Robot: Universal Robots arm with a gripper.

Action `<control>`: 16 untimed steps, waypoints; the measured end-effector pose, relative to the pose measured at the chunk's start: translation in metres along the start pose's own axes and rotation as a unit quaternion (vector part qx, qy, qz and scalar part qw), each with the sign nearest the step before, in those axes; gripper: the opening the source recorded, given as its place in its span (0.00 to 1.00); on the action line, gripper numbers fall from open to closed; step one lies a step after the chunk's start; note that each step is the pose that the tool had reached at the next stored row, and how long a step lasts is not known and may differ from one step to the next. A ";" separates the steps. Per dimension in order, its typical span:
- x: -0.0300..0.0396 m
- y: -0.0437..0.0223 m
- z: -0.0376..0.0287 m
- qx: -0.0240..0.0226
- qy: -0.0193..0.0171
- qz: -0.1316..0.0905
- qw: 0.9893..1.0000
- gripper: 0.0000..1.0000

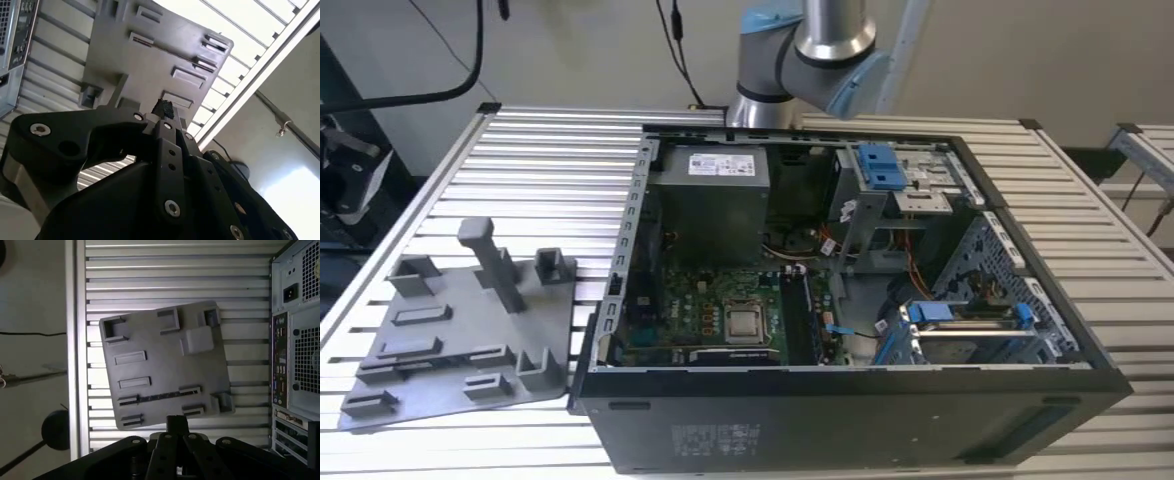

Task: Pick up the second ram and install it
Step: 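Reach for the second ram, then pick up the second ram and move it above second insertion slot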

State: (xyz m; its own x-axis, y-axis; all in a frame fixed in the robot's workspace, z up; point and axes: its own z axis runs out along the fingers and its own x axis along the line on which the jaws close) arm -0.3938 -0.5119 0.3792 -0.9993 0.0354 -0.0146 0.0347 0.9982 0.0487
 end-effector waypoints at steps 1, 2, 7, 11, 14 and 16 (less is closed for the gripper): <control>0.0000 0.0000 0.0000 0.000 0.000 0.000 1.000 0.11; 0.0000 0.0000 0.0000 0.000 0.000 0.000 1.000 0.11; 0.0000 0.0000 0.0001 0.000 0.000 0.000 1.000 0.11; 0.0000 0.0000 0.0001 0.000 0.000 0.000 1.000 0.11; 0.0000 0.0000 0.0001 0.000 0.000 0.000 1.000 0.11; 0.0000 0.0000 0.0001 0.000 0.000 0.000 1.000 0.11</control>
State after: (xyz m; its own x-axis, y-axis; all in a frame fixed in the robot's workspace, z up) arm -0.3938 -0.5119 0.3791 -0.9993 0.0355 -0.0143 0.0347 0.9982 0.0484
